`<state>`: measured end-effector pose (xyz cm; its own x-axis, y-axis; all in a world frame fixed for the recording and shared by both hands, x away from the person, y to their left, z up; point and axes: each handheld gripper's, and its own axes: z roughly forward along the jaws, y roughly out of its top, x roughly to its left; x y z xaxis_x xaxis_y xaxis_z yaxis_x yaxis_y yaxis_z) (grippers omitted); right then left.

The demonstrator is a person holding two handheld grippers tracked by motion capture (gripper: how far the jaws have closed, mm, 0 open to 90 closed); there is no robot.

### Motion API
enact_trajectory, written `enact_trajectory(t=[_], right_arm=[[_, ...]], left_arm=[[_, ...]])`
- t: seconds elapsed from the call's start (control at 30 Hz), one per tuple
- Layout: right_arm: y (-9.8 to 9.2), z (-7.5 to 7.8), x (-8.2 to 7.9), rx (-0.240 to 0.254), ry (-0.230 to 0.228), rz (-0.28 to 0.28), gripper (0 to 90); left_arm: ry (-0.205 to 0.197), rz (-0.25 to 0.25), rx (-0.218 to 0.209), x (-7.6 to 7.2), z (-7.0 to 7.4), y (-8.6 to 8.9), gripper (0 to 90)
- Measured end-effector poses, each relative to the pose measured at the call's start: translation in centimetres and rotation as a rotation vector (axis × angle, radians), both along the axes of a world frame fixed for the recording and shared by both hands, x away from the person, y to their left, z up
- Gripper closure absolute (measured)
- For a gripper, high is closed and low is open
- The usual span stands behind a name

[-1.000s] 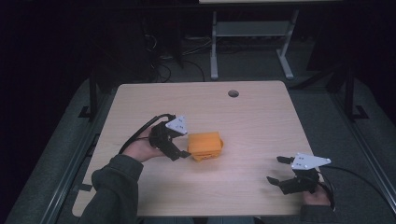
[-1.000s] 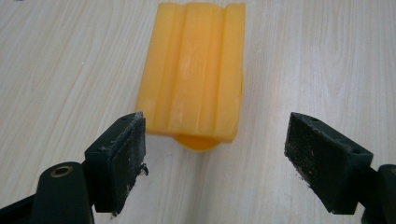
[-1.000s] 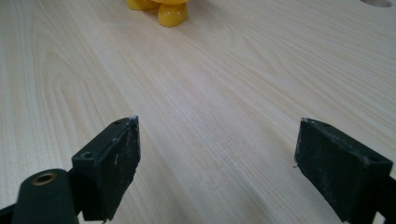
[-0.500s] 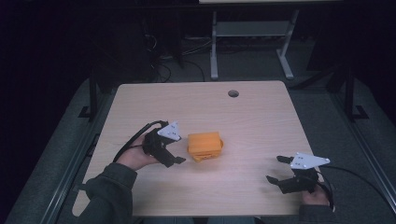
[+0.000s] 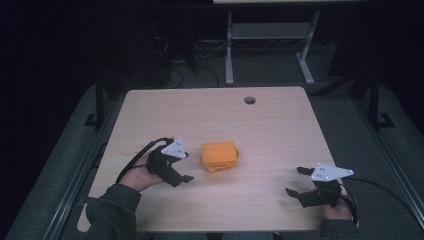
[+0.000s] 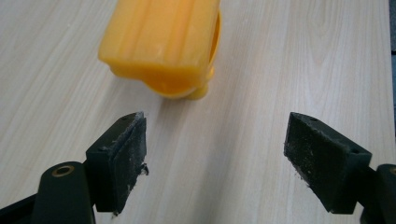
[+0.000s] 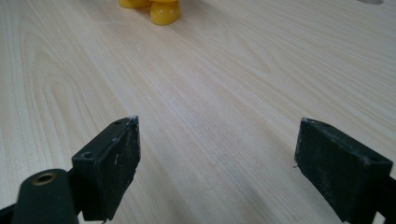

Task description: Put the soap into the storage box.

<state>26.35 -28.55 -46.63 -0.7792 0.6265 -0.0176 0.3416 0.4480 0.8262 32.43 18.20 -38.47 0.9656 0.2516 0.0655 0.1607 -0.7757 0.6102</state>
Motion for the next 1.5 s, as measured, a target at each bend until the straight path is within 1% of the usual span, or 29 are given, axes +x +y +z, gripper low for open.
enact_trajectory(t=[0.1, 0.13, 0.17, 0.2, 0.3, 0.4, 0.47, 0.5, 0.53, 0.57, 0.6, 0.7, 0.77, 0.8, 0.83, 0.87, 0.9, 0.93, 1.0, 1.03, 1.07, 1.1, 1.13, 1.17, 1.23, 1.33, 1.43, 1.47, 1.5], right_arm=[[0.0, 0.0, 0.0, -0.005, 0.006, -0.002, 13.7], [0.0, 0.0, 0.0, -0.006, 0.005, -0.001, 13.7], [0.0, 0.0, 0.0, -0.008, 0.006, -0.004, 13.7], [0.0, -0.1, 0.0, -0.009, 0.003, -0.004, 13.7], [0.0, -0.1, 0.0, -0.009, 0.003, -0.005, 13.7], [0.0, -0.1, 0.0, -0.011, 0.002, -0.006, 13.7], [0.0, -0.1, 0.0, -0.011, 0.003, -0.007, 13.7], [0.0, -0.1, 0.0, -0.012, 0.003, -0.007, 13.7], [0.0, -0.1, 0.0, -0.011, 0.004, -0.007, 13.7], [0.0, -0.1, 0.0, -0.012, 0.005, -0.007, 13.7], [0.0, -0.1, 0.0, -0.012, 0.004, -0.006, 13.7], [0.0, -0.1, 0.0, -0.014, 0.004, -0.005, 13.7], [0.0, -0.1, 0.0, -0.016, 0.0, -0.004, 13.7], [0.0, -0.1, -0.1, -0.017, 0.005, -0.006, 13.7], [0.0, -0.1, -0.1, -0.018, 0.006, -0.007, 13.7], [0.0, -0.1, -0.1, -0.017, 0.007, -0.008, 13.7], [0.0, -0.1, -0.1, -0.017, 0.007, -0.006, 13.7], [0.0, -0.1, -0.1, -0.017, 0.005, -0.005, 13.7], [0.0, -0.2, 0.0, -0.02, 0.006, -0.006, 13.7], [0.1, -0.2, 0.0, -0.02, 0.007, -0.007, 13.7], [0.1, -0.2, -0.1, -0.021, 0.008, -0.008, 13.7], [0.1, -0.2, -0.1, -0.02, 0.008, -0.008, 13.7], [0.0, -0.1, -0.1, -0.02, 0.006, -0.006, 13.7], [0.1, -0.1, -0.1, -0.018, 0.006, -0.006, 13.7], [0.1, -0.2, -0.1, -0.022, 0.003, -0.004, 13.7], [0.1, -0.2, -0.1, -0.021, 0.005, -0.005, 13.7], [0.0, -0.2, -0.1, -0.021, 0.005, -0.006, 13.7], [0.0, -0.1, -0.1, -0.02, 0.006, -0.006, 13.7], [0.0, -0.1, -0.1, -0.019, 0.005, -0.007, 13.7]], left_arm=[[-0.002, 0.006, 0.008, -0.2, -0.4, 0.4, 20.4], [-0.001, 0.013, -0.001, -0.3, -0.5, 0.5, 20.4], [-0.002, 0.009, 0.008, -0.3, -0.6, 0.6, 20.4], [-0.001, 0.018, -0.004, -0.4, -0.7, 0.7, 20.4], [-0.008, 0.021, -0.009, -0.6, -0.7, 0.9, 20.4], [-0.017, 0.02, 0.003, -0.8, -0.8, 1.1, 20.5], [-0.016, 0.026, -0.004, -0.9, -1.0, 1.3, 20.5], [-0.021, 0.021, 0.004, -1.0, -1.1, 1.4, 20.5], [-0.017, 0.026, 0.001, -1.1, -1.2, 1.5, 20.7], [-0.024, 0.024, 0.002, -1.1, -1.3, 1.6, 20.8], [-0.02, 0.024, 0.012, -1.2, -1.3, 1.7, 20.8], [-0.021, 0.03, 0.011, -1.4, -1.6, 2.0, 21.4], [-0.018, 0.033, 0.005, -1.5, -1.7, 2.2, 21.4], [-0.012, 0.047, -0.006, -1.5, -1.9, 2.3, 21.4], [-0.011, 0.044, 0.001, -1.5, -1.9, 2.4, 21.3], [-0.007, 0.049, -0.01, -1.6, -2.0, 2.5, 21.3], [-0.004, 0.052, -0.007, -1.7, -2.1, 2.5, 21.4], [-0.015, 0.05, -0.005, -1.8, -2.1, 2.6, 21.2], [-0.02, 0.05, -0.001, -2.0, -2.1, 2.7, 21.1], [-0.013, 0.06, -0.013, -2.1, -2.2, 2.7, 21.0], [-0.019, 0.051, -0.004, -2.2, -2.2, 2.8, 21.0], [-0.02, 0.063, -0.015, -2.3, -2.2, 2.9, 21.0], [-0.02, 0.059, -0.009, -2.3, -2.2, 3.0, 20.8], [-0.017, 0.061, -0.015, -2.4, -2.3, 3.1, 20.8], [-0.019, 0.059, -0.004, -2.4, -2.4, 3.3, 20.8], [-0.012, 0.066, -0.006, -2.6, -2.5, 3.5, 20.8], [-0.02, 0.07, -0.005, -2.8, -2.7, 3.8, 20.6], [-0.016, 0.071, -0.001, -2.8, -2.7, 3.9, 20.5], [-0.012, 0.077, -0.006, -2.8, -2.8, 4.0, 20.5]])
